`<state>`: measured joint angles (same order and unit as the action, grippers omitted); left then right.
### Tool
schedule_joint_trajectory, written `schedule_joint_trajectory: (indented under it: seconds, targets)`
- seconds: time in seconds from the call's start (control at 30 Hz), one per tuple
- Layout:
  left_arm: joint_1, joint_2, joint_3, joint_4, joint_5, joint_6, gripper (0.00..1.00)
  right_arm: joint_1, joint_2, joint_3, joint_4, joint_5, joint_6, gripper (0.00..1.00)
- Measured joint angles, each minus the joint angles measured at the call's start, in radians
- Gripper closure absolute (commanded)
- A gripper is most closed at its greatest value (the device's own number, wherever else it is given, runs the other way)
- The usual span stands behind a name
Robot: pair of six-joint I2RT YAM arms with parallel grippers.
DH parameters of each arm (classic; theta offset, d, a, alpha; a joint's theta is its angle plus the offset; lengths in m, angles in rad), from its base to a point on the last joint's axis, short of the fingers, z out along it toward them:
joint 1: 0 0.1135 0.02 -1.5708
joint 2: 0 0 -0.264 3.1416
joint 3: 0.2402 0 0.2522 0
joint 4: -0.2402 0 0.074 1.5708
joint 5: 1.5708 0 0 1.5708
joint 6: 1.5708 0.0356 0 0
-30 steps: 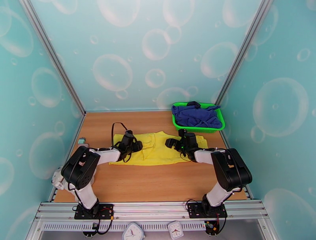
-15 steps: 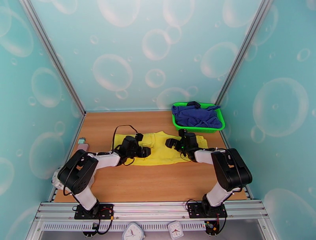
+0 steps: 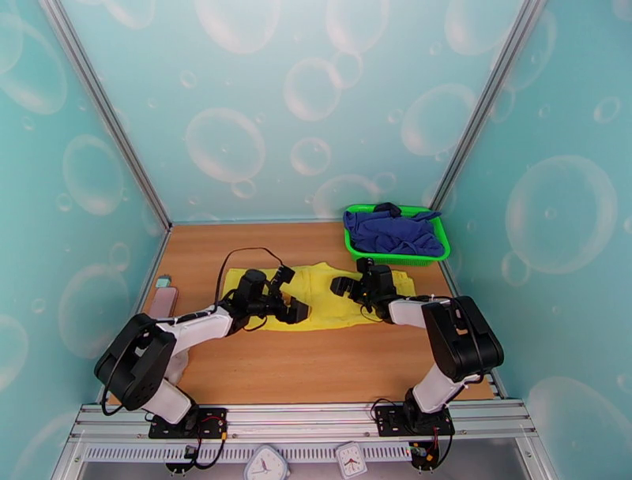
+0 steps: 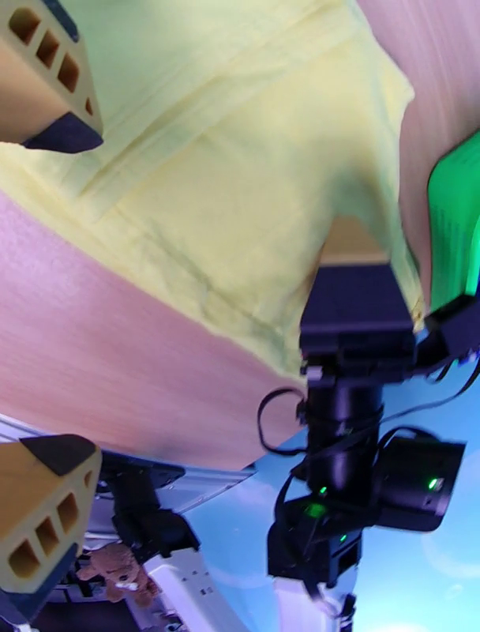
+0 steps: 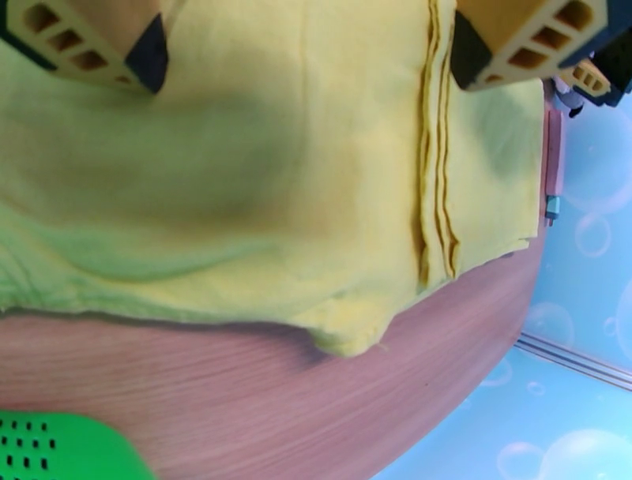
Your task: Fold and stack the trousers
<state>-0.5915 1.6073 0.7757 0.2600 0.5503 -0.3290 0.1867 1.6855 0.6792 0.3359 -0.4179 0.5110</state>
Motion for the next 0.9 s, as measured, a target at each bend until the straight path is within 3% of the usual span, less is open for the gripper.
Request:
schedule_joint_trajectory:
  seconds: [0.2, 0.47, 0.73, 0.9]
  targets:
    - [0.02, 0.138, 0.055, -0.052, -0.265, -0.059, 0.01, 0.0, -0.001, 0.002, -0.006, 0.004, -0.011, 0.01]
    - [0.112, 0.029, 0.027, -0.111, -0.499, -0.102, 0.01, -0.002, -0.042, -0.008, -0.084, 0.077, -0.038, 0.01]
    - [0.256, -0.07, -0.08, -0.21, -0.645, -0.161, 0.0, -0.069, -0.087, -0.045, -0.098, 0.081, -0.037, 0.01]
    - [0.346, -0.089, -0.07, -0.271, -0.617, -0.114, 0.01, -0.071, -0.173, -0.113, -0.102, 0.09, -0.037, 0.01]
